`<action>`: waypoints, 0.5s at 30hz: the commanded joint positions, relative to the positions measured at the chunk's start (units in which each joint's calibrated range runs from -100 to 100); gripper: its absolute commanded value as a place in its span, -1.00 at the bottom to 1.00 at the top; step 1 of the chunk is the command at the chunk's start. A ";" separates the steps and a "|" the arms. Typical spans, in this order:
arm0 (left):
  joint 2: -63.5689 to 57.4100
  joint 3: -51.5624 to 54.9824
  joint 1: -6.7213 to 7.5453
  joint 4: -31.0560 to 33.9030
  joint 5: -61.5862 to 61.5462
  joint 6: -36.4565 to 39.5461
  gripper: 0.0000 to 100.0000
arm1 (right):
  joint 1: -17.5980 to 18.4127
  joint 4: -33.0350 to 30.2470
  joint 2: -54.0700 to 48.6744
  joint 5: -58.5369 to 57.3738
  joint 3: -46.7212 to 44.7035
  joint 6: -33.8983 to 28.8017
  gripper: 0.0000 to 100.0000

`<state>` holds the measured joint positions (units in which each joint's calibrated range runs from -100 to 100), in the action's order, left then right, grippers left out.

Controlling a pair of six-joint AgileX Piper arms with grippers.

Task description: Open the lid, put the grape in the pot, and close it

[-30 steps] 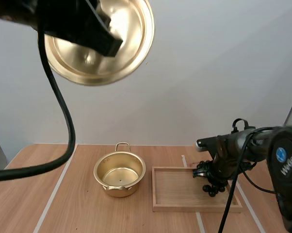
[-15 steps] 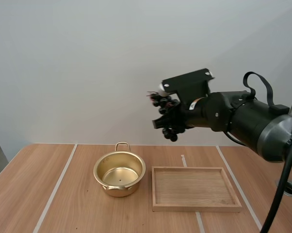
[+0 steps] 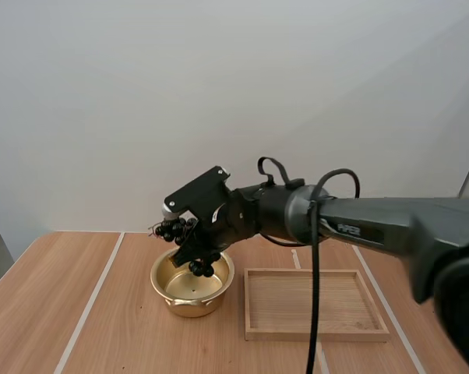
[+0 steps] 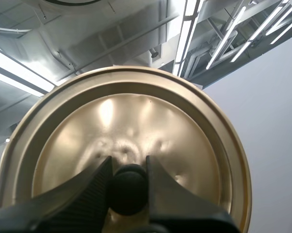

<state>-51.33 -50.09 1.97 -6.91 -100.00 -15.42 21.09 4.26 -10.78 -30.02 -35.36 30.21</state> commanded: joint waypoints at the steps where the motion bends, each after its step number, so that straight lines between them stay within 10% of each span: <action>1: 0.52 -0.03 -0.10 0.59 0.00 0.42 -1.00 | 0.11 -0.47 3.86 0.81 1.81 0.37 -0.92; 5: 1.42 -0.03 -0.10 0.59 0.00 0.53 -1.00 | 0.11 -0.47 6.18 -2.19 3.17 -0.29 0.86; 6: 1.66 0.10 -0.10 0.80 0.00 0.93 -1.00 | 0.11 -0.47 5.77 -2.57 3.17 -0.38 1.00; 15: 8.25 5.22 -0.10 1.30 0.00 1.31 -1.00 | -0.54 -0.21 -12.76 -19.12 2.95 -0.29 1.00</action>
<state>-45.66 -47.34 1.97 -6.20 -100.00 -14.47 21.01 3.90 -16.11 -43.56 -32.70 30.00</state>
